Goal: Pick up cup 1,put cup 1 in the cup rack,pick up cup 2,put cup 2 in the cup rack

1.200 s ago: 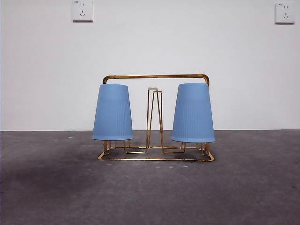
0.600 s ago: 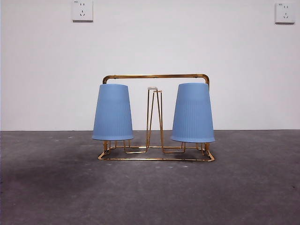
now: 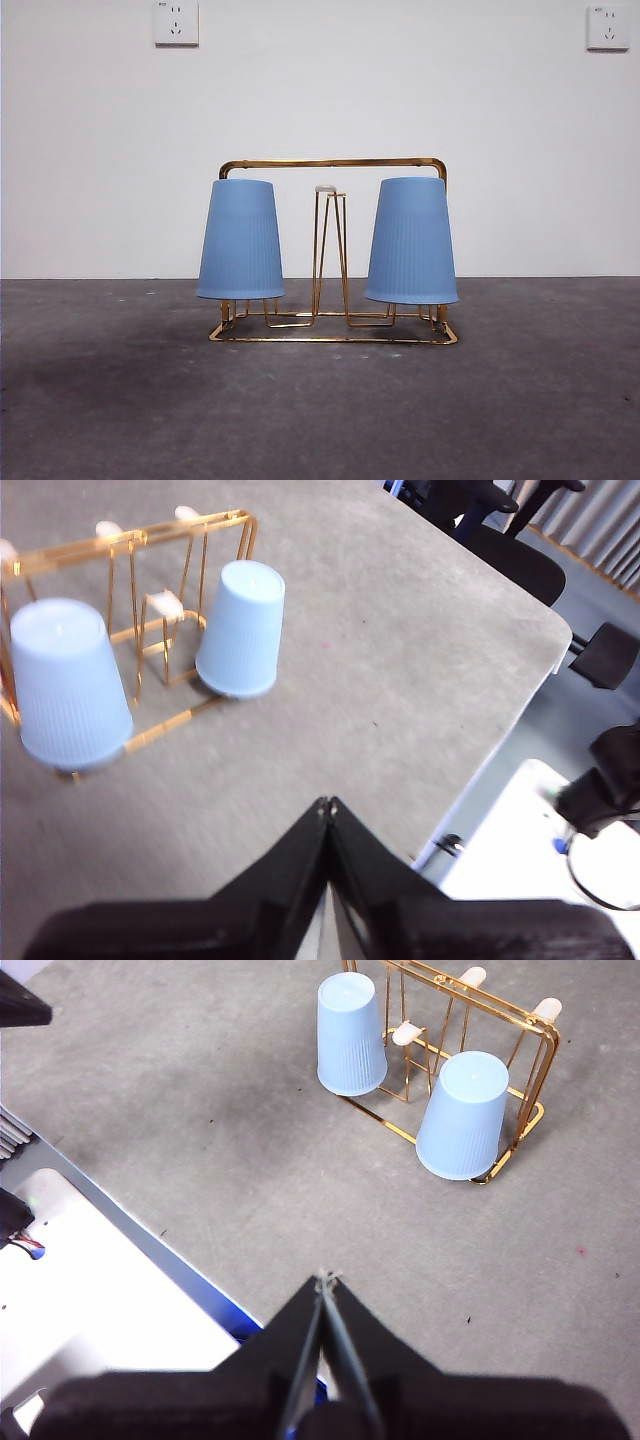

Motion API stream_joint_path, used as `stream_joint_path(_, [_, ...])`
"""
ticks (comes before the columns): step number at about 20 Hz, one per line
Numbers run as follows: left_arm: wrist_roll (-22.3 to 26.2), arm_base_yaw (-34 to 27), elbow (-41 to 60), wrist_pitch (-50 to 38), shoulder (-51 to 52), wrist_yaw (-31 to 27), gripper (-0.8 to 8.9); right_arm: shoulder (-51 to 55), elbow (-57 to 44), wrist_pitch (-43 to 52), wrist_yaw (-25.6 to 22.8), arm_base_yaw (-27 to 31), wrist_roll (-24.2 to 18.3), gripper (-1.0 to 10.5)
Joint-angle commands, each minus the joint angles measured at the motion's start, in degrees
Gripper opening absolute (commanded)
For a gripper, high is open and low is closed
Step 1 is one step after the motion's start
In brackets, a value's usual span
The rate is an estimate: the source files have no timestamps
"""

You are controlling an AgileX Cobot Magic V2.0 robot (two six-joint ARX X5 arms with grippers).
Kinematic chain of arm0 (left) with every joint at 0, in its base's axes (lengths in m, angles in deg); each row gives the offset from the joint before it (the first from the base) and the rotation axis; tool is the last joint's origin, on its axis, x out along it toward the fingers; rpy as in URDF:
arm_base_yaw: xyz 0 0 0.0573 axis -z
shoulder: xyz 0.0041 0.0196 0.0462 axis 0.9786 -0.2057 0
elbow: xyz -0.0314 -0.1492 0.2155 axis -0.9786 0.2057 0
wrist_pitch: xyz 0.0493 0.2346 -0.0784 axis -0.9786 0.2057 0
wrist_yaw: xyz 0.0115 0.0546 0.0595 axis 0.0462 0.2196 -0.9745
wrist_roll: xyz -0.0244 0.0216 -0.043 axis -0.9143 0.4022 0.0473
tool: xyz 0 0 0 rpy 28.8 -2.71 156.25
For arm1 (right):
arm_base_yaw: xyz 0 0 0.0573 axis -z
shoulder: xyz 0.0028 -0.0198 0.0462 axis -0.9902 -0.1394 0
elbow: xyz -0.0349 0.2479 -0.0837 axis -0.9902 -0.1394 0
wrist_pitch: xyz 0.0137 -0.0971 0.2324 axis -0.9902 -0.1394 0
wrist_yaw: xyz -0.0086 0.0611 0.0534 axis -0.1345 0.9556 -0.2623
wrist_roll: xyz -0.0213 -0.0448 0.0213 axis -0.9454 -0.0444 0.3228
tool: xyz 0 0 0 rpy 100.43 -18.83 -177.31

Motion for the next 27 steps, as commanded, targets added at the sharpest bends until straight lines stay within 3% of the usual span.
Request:
stream_joint_path(1, [9.6, -0.4, 0.2, -7.1, -0.8, -0.7, 0.0, 0.0, -0.3, -1.3, -0.1, 0.0, 0.5, 0.0])
stream_joint_path(4, [21.5, -5.3, 0.6, -17.6, 1.1, 0.6, 0.0, 0.0, -0.3, -1.3, -0.1, 0.0, 0.5, 0.0])
stream_joint_path(7, [22.6, -16.1, 5.7, -28.0, 7.5, 7.9, 0.0, 0.0, -0.3, -1.3, -0.5, 0.0, 0.5, 0.0])
stream_joint_path(11, [24.1, -26.3, 17.5, -31.7, 17.9, 0.1, 0.0, 0.0, -0.3, -1.3, -3.2, 0.0, 0.5, 0.0])
stream_joint_path(13, [24.2, -29.7, 24.5, -31.9, 22.9, -4.0, 0.0, 0.0, -0.3, -1.3, -4.0, 0.0, 0.5, 0.0])
stream_joint_path(18, [21.2, -34.6, 41.5, -36.7, 32.4, -4.7, 0.0, 0.0, -0.3, -1.3, -6.4, 0.0, 0.5, 0.0])
stream_joint_path(27, [12.6, -35.5, 58.6, -39.5, 42.5, -6.4, 0.0, 0.0, -0.3, -1.3, -6.5, 0.0, 0.5, 0.0])
